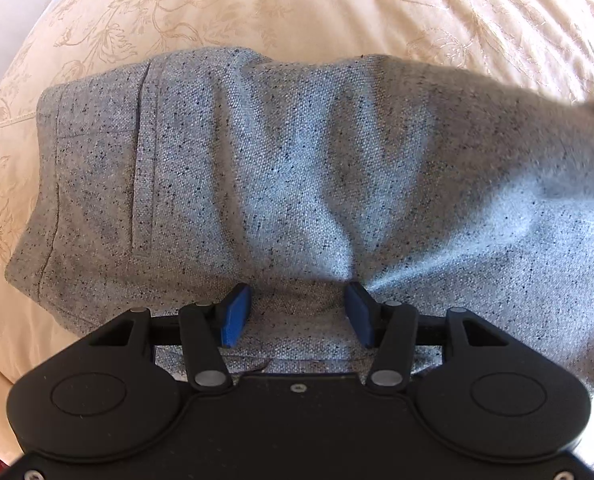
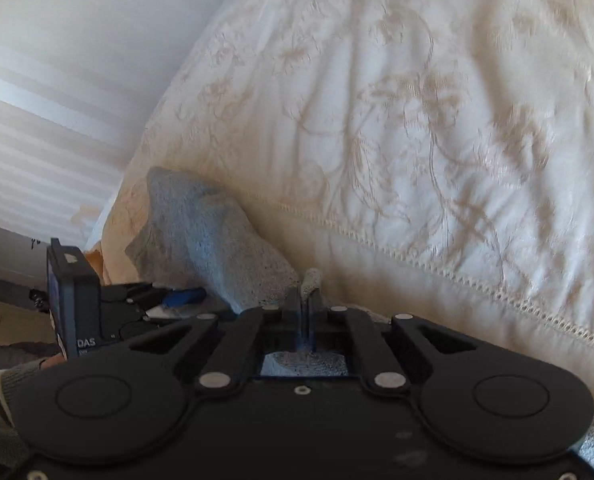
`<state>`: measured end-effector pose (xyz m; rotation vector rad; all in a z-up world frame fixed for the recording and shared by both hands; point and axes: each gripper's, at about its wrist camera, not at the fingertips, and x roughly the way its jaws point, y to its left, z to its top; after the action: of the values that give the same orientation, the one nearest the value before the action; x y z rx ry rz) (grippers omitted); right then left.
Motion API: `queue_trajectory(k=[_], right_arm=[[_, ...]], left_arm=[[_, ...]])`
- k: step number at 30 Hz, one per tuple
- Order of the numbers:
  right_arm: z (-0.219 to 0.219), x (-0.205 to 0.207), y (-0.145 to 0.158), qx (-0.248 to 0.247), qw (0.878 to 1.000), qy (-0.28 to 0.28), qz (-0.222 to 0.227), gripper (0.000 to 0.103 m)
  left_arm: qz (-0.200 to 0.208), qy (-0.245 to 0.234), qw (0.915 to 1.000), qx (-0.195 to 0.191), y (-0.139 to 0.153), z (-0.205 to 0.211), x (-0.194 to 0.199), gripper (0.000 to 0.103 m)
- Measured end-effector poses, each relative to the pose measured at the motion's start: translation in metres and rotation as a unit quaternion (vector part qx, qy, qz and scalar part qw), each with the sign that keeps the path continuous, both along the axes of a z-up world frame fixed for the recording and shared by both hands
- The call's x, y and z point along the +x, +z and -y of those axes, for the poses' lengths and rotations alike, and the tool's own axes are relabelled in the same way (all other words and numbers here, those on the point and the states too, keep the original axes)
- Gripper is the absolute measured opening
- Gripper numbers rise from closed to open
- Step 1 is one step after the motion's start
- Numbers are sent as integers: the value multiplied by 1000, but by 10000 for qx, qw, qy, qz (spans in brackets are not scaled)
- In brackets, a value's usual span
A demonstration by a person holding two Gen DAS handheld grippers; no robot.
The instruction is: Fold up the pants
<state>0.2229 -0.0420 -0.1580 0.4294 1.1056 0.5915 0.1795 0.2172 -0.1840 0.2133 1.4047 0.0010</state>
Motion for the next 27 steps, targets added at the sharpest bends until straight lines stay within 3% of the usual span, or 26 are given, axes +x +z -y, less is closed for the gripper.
queue_trajectory(k=[2,4,6,8,10,12,16,21,25,27], right_arm=[[2,-15,23,-122,9975,-263,651,4],[-6,-26,26,-631,9930,-103,991,2],[-13,-28,7,-1050,9913,185,776,3],[-12,-26,-7,-1088,9929,331,343,5],[1,-22,-5,-809,9960,-45,364,18],[6,-15,-3,-543,9959,-533,494,41],[7,29,-11,-451,9969,-610,210,42],[-25,62,-42,-421,9943,202,-961,42],[-64,13,-23,-540,9871,1381,-599,42],[-76,-5,-22,-516,9839,1604,-597,42]], left_arm=[[34,19,10000,-27,0,-1,-1,59],[61,3,10000,-12,-1,-1,-3,59],[72,-23,10000,16,-2,0,-4,59],[57,-41,10000,14,-2,0,-5,59],[43,-31,10000,-22,-2,-1,-5,59],[60,-44,10000,-23,-3,-2,-6,59],[102,-54,9999,6,-5,-2,-6,59],[109,-38,9999,-5,-5,-3,-8,59],[117,-39,9999,-28,-5,-5,-8,59],[112,-39,9999,-36,-5,-6,-7,59]])
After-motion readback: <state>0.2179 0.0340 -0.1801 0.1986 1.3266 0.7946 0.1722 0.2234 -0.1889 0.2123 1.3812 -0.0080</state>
